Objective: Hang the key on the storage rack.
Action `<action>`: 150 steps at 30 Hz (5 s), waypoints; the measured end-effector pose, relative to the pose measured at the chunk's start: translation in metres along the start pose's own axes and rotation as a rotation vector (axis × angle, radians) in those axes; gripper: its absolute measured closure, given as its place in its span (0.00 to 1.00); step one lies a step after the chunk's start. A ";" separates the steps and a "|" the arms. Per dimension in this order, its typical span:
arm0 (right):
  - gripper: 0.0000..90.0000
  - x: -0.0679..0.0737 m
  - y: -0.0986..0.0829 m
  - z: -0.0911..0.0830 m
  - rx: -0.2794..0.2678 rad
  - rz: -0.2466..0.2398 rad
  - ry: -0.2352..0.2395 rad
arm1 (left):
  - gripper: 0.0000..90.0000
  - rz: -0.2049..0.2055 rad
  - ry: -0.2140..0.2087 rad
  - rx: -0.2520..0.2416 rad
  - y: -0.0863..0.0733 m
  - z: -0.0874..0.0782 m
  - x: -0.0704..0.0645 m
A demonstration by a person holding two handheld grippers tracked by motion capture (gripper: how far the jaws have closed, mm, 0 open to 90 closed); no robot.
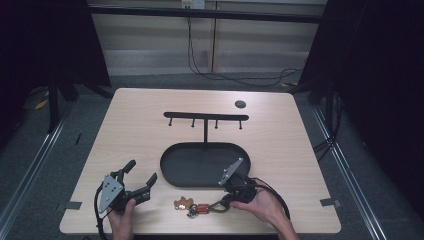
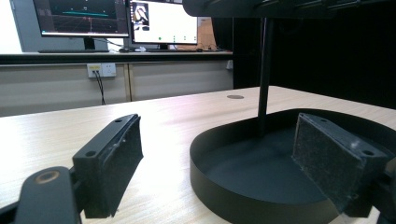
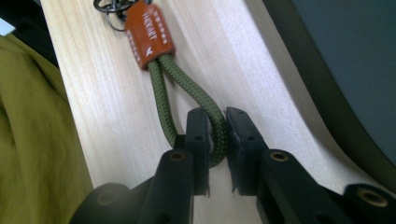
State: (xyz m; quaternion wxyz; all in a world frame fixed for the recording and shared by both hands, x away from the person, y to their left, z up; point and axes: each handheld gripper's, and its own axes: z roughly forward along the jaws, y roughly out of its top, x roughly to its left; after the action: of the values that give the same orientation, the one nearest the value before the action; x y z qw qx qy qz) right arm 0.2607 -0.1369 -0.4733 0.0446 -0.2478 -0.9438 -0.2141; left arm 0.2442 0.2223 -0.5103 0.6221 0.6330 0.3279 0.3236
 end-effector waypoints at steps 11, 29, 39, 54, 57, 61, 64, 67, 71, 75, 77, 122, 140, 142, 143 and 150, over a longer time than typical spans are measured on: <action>0.92 0.005 0.009 -0.001 0.095 -0.033 -0.040 | 0.17 -0.001 0.000 -0.001 0.000 0.000 0.000; 0.93 0.007 0.039 -0.022 0.220 -0.078 -0.075 | 0.17 -0.001 0.000 0.000 0.000 0.000 0.000; 0.93 0.001 0.053 -0.034 0.258 -0.022 -0.018 | 0.17 -0.001 0.001 0.000 0.000 0.000 0.000; 0.93 0.007 0.089 -0.062 0.303 -0.054 -0.011 | 0.17 -0.003 -0.001 0.000 0.000 0.000 0.000; 0.93 0.008 0.095 -0.066 0.288 -0.060 -0.021 | 0.17 -0.005 0.000 0.000 0.000 0.000 0.000; 0.93 0.009 0.102 -0.073 0.295 -0.075 -0.010 | 0.17 -0.004 -0.001 0.000 0.000 0.000 0.000; 0.93 0.010 0.106 -0.076 0.309 -0.078 0.000 | 0.17 -0.007 -0.003 -0.001 0.000 0.000 0.000; 0.94 0.011 0.109 -0.081 0.308 -0.083 -0.006 | 0.17 -0.001 0.000 0.000 0.000 0.000 0.000; 0.94 0.011 0.113 -0.086 0.299 -0.089 -0.013 | 0.17 -0.001 0.000 0.000 0.000 0.000 0.000; 0.94 0.011 0.118 -0.094 0.280 -0.088 -0.025 | 0.17 -0.001 0.000 0.000 0.000 0.000 0.000; 0.94 0.012 0.122 -0.099 0.278 -0.081 -0.039 | 0.17 -0.005 -0.001 0.000 0.000 0.000 0.000; 0.94 -0.039 0.196 -0.148 0.261 -0.021 -0.080 | 0.17 -0.002 0.000 -0.001 0.000 0.000 0.000; 0.93 -0.076 0.206 -0.148 0.275 0.051 -0.107 | 0.17 -0.006 0.000 -0.004 0.000 0.000 0.000; 0.93 -0.078 0.207 -0.148 0.270 0.058 -0.106 | 0.17 -0.006 0.000 -0.004 0.000 0.000 0.000; 0.93 -0.079 0.208 -0.147 0.268 0.056 -0.110 | 0.17 -0.006 -0.002 -0.005 0.000 0.000 0.000; 0.93 -0.089 0.207 -0.144 0.263 0.079 -0.114 | 0.17 -0.003 -0.005 0.000 0.000 0.000 0.000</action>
State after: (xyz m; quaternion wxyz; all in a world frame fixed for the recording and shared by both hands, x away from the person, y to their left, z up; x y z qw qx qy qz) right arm 0.4363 -0.0750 -0.2812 0.0313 -0.2887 -0.9542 -0.0721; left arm 0.2441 0.2224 -0.5103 0.6235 0.6334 0.3272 0.3209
